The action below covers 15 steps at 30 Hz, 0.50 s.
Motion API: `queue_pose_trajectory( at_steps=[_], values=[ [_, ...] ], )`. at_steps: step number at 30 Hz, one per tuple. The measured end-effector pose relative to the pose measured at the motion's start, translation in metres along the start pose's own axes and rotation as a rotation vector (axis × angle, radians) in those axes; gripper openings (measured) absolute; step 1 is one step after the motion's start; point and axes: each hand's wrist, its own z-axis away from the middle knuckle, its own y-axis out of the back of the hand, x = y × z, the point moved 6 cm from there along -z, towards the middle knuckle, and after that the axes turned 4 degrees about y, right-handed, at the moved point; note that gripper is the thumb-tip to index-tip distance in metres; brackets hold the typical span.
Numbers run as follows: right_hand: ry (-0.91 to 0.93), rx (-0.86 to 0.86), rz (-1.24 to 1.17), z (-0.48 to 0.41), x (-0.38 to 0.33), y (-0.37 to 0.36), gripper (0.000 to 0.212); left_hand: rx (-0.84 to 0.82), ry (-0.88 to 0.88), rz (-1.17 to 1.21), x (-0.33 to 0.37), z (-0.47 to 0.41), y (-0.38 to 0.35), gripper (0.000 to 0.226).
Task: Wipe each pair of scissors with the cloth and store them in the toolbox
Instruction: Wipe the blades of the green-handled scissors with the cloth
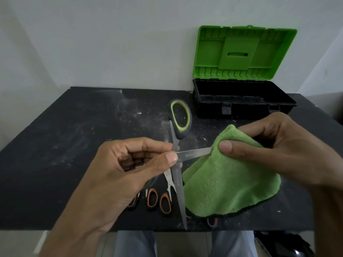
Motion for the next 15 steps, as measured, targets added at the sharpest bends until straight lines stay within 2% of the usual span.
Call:
queue_pose_trajectory(
  at_steps=[4, 8, 15],
  values=[
    [0.029, 0.004, -0.004, -0.001, -0.004, -0.008, 0.021, 0.013, -0.011, 0.016, 0.000, 0.000, -0.002, 0.022],
    [0.006, -0.060, -0.032, -0.003, -0.002, -0.009, 0.022, 0.019, -0.013, -0.001, 0.002, 0.001, 0.002, 0.027],
    [0.056, 0.037, -0.017, -0.008, -0.007, 0.001, 0.023, 0.068, -0.054, 0.052, 0.006, -0.005, 0.007, 0.030]
  ],
)
